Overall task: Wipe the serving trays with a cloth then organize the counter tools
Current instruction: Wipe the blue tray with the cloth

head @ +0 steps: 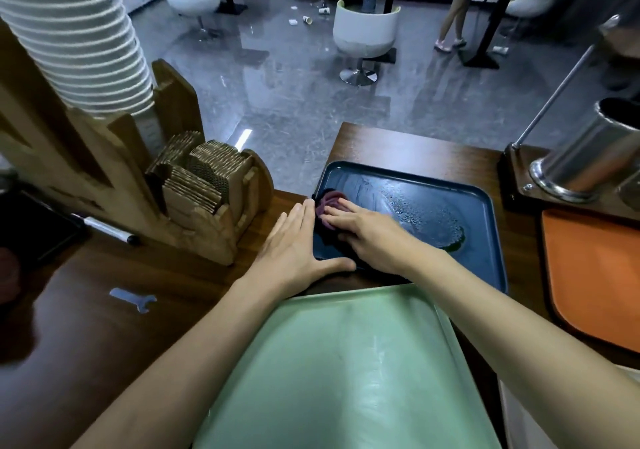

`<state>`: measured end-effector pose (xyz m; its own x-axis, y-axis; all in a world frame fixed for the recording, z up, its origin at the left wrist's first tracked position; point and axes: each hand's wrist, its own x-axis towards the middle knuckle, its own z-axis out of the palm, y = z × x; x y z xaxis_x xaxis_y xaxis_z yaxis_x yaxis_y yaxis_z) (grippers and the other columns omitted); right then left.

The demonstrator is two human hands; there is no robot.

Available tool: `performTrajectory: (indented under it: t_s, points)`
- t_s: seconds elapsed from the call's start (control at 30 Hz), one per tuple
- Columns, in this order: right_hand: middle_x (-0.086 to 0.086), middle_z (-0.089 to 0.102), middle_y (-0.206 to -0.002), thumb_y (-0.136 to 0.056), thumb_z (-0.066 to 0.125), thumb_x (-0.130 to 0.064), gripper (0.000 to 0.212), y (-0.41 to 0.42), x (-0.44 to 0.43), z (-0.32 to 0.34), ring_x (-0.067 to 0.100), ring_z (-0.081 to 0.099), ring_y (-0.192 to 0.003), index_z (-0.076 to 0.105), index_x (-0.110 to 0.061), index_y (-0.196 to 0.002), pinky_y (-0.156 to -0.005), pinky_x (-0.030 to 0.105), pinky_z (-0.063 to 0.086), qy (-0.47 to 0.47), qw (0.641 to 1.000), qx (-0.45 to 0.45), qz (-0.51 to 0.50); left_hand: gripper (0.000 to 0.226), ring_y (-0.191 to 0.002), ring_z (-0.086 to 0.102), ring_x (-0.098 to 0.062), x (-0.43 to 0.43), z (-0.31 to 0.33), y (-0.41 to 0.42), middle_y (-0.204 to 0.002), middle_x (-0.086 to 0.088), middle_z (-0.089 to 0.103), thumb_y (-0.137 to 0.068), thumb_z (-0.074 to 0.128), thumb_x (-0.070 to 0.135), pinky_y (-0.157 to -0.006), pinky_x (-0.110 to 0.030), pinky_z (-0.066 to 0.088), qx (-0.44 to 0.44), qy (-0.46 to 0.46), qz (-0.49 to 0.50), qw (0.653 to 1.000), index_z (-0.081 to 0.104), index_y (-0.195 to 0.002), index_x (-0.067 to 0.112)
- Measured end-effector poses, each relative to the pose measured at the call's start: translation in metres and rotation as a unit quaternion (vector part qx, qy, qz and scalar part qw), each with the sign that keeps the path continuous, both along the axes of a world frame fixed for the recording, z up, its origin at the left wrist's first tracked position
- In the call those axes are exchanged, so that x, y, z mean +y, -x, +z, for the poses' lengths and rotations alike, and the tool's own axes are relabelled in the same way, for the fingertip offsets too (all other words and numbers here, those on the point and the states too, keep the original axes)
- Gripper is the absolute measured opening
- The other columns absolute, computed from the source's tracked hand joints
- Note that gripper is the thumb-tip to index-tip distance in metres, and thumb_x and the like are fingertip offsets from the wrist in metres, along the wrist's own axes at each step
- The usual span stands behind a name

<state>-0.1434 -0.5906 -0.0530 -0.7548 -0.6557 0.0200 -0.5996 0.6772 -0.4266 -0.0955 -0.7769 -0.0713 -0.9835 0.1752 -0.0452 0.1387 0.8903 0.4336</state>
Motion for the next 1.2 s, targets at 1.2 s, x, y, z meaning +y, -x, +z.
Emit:
performTrajectory:
  t_s: [1.2]
  points:
    - [-0.019,0.034,-0.158,-0.1,0.052,-0.006,0.056,-0.051,0.083,0.001,0.004,0.012,-0.153,0.049,-0.037,-0.146,-0.121,0.025,0.02,-0.022,0.993,-0.028,-0.112,0.116,-0.156,-0.017,-0.01,-0.005,0.012,0.007,-0.171,0.004,-0.013,-0.078,0.039,0.093,-0.126,-0.044,-0.011,-0.08,0.058,-0.049,0.994,-0.001,-0.164,0.028]
